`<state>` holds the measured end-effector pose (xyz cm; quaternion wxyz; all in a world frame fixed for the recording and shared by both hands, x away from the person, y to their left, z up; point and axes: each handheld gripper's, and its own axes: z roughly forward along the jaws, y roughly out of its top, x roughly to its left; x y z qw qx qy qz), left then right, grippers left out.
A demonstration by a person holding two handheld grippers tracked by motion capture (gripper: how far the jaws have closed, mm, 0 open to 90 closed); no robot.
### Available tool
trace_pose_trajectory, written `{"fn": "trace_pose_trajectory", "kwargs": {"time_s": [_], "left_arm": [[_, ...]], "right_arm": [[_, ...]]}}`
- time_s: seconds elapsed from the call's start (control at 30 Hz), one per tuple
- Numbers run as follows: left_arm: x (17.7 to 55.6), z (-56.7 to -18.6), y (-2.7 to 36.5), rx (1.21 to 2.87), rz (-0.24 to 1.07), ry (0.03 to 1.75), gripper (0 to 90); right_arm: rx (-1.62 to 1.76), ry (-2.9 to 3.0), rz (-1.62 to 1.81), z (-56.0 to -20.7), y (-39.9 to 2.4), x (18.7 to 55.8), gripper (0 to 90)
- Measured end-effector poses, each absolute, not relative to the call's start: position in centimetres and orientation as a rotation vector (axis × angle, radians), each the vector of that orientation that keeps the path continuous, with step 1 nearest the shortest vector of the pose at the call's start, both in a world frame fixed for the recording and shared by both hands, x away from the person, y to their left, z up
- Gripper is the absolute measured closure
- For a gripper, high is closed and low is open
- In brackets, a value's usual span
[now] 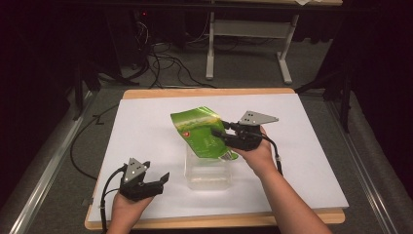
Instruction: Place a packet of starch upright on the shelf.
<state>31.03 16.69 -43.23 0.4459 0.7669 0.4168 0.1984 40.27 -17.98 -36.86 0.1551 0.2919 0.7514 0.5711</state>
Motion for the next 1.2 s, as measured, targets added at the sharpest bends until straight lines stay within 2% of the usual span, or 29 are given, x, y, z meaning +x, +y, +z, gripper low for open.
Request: {"fn": "trace_pose_trajectory", "kwargs": {"time_s": [0.6,0.7,0.83,0.97,1.1,1.13,1.2], "left_arm": [[32.5,-42.5,15.6,1.774,0.408,1.069,36.5],[33.2,-42.0,14.9,1.807,0.446,1.073,38.5],[34.4,-42.5,14.2,1.809,0.489,1.086,47.1],[34.9,-44.3,13.2,1.819,0.470,1.091,63.4],[35.3,-45.0,12.0,1.815,0.410,1.101,79.9],[35.3,-45.2,11.5,1.830,0.413,1.093,82.2],[35.3,-45.6,10.9,1.849,0.408,1.090,86.1]], "right_arm": [[0.999,2.068,1.529,-38.5,-22.8,36.9,59.2],[1.022,2.076,1.482,-38.9,-23.2,36.3,60.2],[1.069,2.079,1.455,-39.4,-23.7,35.6,63.2],[1.101,2.094,1.406,-40.9,-23.5,35.0,69.2],[1.102,2.157,1.325,-41.8,-22.6,35.1,87.2],[1.120,2.156,1.321,-41.8,-22.5,35.1,90.0],[1.134,2.148,1.319,-41.8,-22.2,35.4,90.0]]}}
